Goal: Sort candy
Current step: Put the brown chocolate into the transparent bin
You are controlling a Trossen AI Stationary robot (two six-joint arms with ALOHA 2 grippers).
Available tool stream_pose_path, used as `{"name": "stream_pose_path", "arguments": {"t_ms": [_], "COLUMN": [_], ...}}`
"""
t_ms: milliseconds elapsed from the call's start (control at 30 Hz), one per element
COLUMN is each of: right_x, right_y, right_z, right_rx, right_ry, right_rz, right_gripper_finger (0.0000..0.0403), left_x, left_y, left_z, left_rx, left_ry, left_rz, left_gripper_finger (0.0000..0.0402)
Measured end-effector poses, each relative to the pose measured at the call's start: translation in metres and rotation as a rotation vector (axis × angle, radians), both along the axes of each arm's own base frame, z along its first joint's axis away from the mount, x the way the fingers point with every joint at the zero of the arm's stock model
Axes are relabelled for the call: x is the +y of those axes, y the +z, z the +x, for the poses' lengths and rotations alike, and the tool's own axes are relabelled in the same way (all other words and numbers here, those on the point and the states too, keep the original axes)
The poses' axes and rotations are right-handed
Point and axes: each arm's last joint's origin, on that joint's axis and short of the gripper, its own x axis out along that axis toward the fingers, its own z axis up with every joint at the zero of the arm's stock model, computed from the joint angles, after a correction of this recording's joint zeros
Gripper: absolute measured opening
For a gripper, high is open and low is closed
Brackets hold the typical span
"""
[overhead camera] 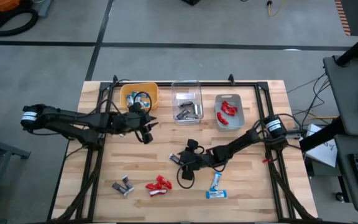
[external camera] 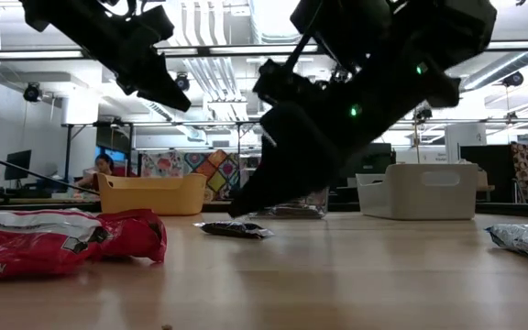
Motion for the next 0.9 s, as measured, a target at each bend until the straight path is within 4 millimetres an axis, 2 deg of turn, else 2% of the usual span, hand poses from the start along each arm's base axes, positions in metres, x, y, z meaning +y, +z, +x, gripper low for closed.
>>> {"name": "stream_pose_path", "arguments": {"t_ms": [467,600,900], "right_x": [0.000,0.000,0.000], "right_y": [-0.019,-0.019,-0.019], "right_z": [0.002,0.002,0.002], "right_rx": [0.010,0.012,0.016], "right_ry": [-0.039,-0.035,-0.022], "right_rz": [0.047,0.043,0.048], "right_gripper_finger": [0.0191,0.0162,0.0067], "left_x": [0.000,0.000,0.000], "left_y": [-0.001,-0.001,-0.005], "left_z": [0.001,0.001,0.003], "left_rx": [0.002,0.002,0.016], "left_ry": [0.000,0.000,0.000], "left_rz": [0.000,0.000,0.000], "left_gripper_finger": [0.0088,0.0088,0.0088]}}
